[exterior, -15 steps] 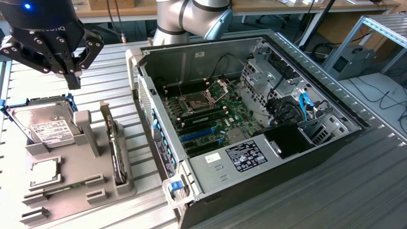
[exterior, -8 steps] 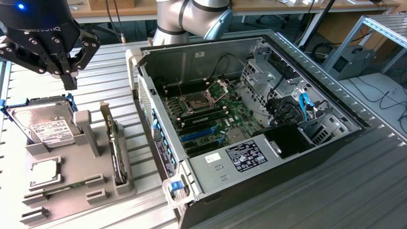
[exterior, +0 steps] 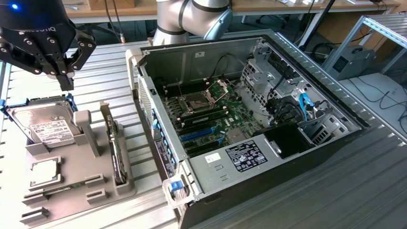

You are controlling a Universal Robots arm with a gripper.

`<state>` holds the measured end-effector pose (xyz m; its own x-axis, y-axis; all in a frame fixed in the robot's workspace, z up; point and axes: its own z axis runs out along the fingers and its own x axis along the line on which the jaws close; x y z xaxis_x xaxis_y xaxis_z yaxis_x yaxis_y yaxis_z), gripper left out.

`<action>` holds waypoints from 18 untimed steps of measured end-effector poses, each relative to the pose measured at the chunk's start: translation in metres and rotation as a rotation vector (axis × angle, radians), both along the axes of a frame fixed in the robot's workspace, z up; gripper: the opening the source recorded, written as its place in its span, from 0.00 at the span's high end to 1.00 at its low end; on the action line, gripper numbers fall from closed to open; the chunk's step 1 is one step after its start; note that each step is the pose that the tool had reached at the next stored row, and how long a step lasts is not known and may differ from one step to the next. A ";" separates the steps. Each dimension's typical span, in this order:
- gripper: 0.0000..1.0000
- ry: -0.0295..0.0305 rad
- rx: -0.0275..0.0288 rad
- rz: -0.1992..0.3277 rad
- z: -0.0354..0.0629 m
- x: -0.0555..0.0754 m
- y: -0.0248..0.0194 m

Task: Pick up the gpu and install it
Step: 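Reach for the gpu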

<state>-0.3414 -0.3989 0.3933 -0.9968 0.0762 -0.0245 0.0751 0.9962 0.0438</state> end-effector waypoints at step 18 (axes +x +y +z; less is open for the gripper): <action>0.89 0.0000 0.0000 0.000 0.0000 -0.011 0.0000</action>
<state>-0.3526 -0.3990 0.3933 -0.9968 0.0761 -0.0246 0.0750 0.9962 0.0438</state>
